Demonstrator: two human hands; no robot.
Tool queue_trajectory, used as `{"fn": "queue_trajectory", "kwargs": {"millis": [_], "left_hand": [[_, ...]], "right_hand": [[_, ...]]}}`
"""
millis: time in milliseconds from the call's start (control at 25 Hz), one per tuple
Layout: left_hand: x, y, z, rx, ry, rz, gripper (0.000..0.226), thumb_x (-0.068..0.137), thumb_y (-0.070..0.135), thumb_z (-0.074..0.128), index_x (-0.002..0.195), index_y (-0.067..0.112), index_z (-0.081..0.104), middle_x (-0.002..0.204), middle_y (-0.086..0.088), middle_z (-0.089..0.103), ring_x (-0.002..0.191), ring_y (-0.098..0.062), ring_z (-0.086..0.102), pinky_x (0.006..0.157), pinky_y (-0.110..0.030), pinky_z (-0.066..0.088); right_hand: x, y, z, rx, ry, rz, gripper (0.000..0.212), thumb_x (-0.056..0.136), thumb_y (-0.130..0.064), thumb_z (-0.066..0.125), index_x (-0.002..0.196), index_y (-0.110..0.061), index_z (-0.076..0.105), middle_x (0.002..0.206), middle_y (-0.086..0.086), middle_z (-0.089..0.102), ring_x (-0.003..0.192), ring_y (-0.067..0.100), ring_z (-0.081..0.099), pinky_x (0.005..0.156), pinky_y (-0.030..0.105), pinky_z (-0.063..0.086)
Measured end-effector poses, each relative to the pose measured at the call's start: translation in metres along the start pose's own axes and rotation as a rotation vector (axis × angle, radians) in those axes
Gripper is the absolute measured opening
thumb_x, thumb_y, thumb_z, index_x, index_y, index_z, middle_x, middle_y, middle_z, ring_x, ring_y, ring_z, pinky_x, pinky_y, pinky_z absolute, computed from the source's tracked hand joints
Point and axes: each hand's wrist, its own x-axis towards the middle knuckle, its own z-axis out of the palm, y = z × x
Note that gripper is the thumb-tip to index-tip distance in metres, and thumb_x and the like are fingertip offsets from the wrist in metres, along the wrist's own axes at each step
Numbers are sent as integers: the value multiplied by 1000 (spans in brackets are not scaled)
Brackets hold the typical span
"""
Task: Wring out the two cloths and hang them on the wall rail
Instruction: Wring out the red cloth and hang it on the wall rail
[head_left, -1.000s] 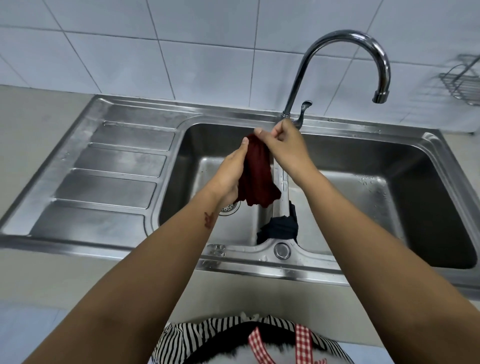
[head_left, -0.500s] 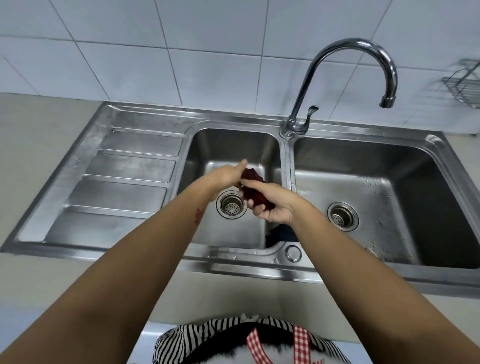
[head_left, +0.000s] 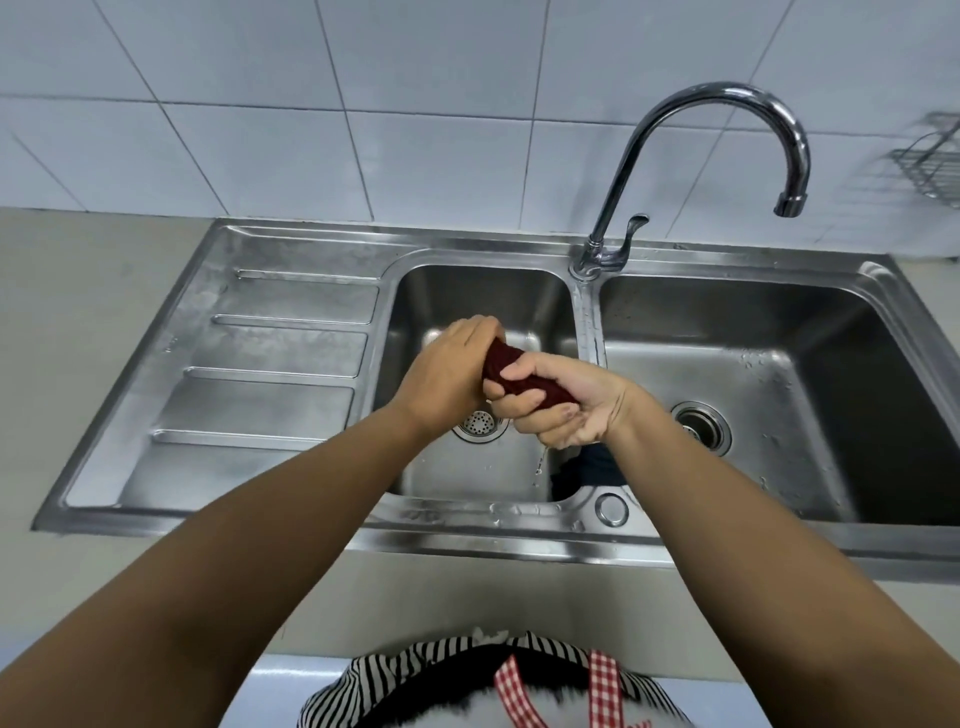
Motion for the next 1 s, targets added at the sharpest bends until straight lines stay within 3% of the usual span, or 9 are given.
{"fn": "queue_trajectory", "kwargs": {"millis": [160, 280, 440, 520, 600, 720, 880, 1000], "left_hand": [[23, -17, -15, 227, -218, 243, 23, 83, 5, 58, 106, 7, 53, 91, -11, 62, 82, -31, 59, 67, -45, 51], [36, -28, -17, 344, -427, 290, 14, 89, 15, 54, 101, 10, 48, 88, -9, 61, 76, -30, 61, 60, -41, 50], [45, -29, -4, 487, -603, 136, 13, 88, 28, 53, 95, 17, 55, 80, -2, 64, 65, -24, 54, 56, -33, 41], [44, -25, 3, 499, -637, 65, 9, 85, 30, 53, 81, 22, 54, 74, 2, 60, 61, -21, 52, 55, -30, 39], [42, -20, 11, 440, -671, -41, 15, 81, 31, 53, 69, 25, 47, 71, 2, 59, 62, -21, 53, 54, -28, 38], [34, -11, 22, 167, -756, -293, 16, 78, 26, 56, 65, 17, 52, 63, -1, 57, 60, -22, 54, 50, -26, 37], [17, 2, 25, -595, -756, -815, 18, 76, 13, 60, 65, 14, 46, 48, 1, 39, 35, -13, 29, 37, -19, 22], [7, 3, 19, -1067, -787, -951, 30, 81, 13, 61, 61, 19, 39, 43, 4, 33, 32, -8, 21, 33, -16, 17]], "right_hand": [[-7, -11, -5, -175, 177, 158, 24, 92, -21, 50, 70, -14, 45, 54, -7, 33, 32, 2, 21, 28, 14, 13], [-3, -18, -7, -450, 446, 296, 28, 91, -22, 54, 66, -16, 44, 51, -7, 41, 33, 3, 27, 28, 14, 18], [16, -18, -15, -1161, 886, 346, 18, 85, -26, 57, 74, -15, 48, 61, 0, 49, 45, 14, 41, 41, 20, 32], [24, -14, -21, -1506, 1010, 366, 17, 86, -31, 56, 78, -16, 54, 68, 0, 55, 61, 21, 55, 55, 26, 41], [25, -10, -25, -1735, 1123, 373, 19, 89, -37, 54, 93, -19, 59, 77, -1, 57, 74, 24, 59, 63, 31, 42], [22, -4, -32, -2013, 1193, 223, 19, 92, -35, 51, 101, -19, 59, 82, 1, 61, 80, 28, 63, 62, 33, 38], [17, -1, -39, -2221, 1154, -14, 4, 91, -21, 51, 91, -17, 52, 80, 2, 68, 67, 29, 62, 54, 31, 34], [15, -4, -38, -2252, 1142, -160, 9, 93, -27, 51, 89, -19, 50, 74, -1, 63, 61, 25, 58, 49, 30, 33]]}}
